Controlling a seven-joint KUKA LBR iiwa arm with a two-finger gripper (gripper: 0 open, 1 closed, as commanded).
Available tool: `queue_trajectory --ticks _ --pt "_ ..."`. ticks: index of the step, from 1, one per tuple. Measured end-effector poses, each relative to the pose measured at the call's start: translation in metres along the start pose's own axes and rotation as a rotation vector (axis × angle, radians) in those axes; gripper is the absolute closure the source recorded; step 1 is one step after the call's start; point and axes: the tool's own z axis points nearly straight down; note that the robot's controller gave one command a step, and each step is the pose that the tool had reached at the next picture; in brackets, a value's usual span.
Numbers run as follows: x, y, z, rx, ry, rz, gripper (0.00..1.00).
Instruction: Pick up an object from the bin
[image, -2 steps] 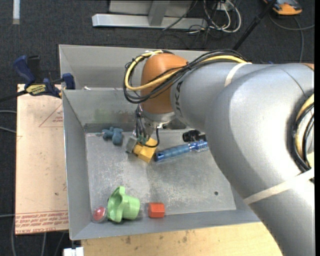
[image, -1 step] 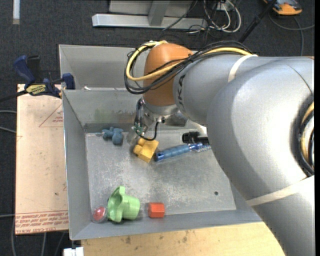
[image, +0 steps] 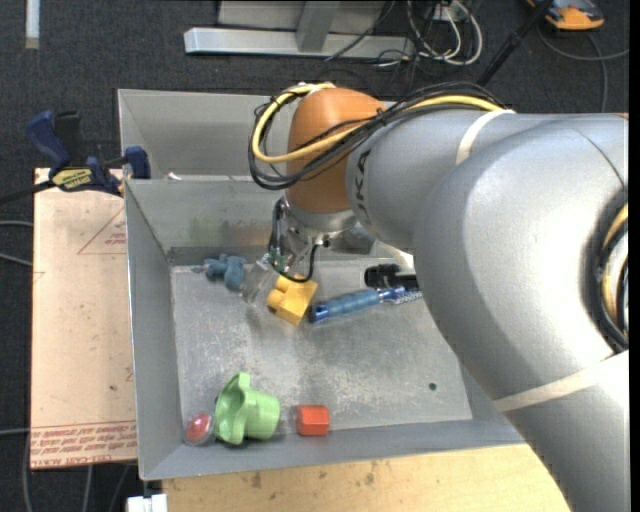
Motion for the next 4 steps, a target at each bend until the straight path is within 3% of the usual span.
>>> queue_trajectory --ticks 1,2,3,4 --pt "-0.033 -0.089 0.033 0.003 0.002 -0.269 0.0" --pt "0.021 -0.048 0.032 -0.003 0.003 -0.299 0.0" --pt "0.018 -0.049 0.031 -0.002 0.002 -0.293 1.0" --pt "-0.008 -0.031 0.031 -0.004 -0.001 -0.285 1.0"
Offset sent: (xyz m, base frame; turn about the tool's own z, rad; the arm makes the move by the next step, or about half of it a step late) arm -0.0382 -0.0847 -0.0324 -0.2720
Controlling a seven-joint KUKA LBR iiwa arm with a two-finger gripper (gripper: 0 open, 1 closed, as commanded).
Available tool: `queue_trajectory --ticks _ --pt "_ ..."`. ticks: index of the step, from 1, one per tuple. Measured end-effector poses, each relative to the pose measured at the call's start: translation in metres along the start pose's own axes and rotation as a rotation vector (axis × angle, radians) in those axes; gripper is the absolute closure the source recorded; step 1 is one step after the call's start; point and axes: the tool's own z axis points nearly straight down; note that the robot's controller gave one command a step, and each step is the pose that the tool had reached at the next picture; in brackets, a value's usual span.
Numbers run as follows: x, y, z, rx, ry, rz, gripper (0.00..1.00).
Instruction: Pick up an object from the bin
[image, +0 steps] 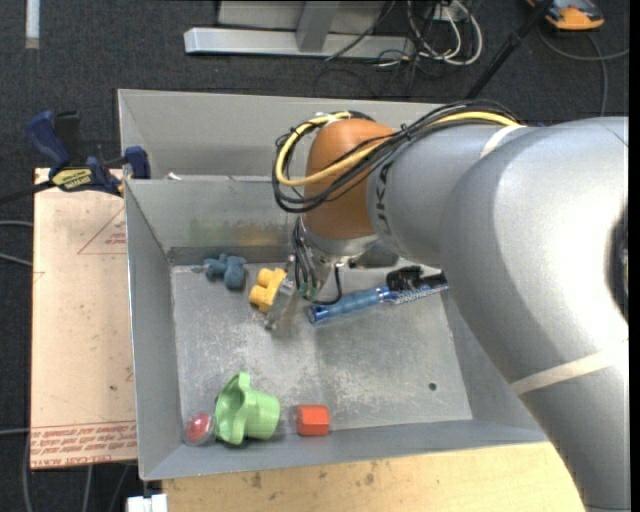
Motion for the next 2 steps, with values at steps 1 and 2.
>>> queue_trajectory --ticks 1,2 --pt "0.029 0.024 0.0 0.002 0.001 0.249 1.0" --pt "0.049 0.091 -0.015 0.001 0.002 0.423 1.0"
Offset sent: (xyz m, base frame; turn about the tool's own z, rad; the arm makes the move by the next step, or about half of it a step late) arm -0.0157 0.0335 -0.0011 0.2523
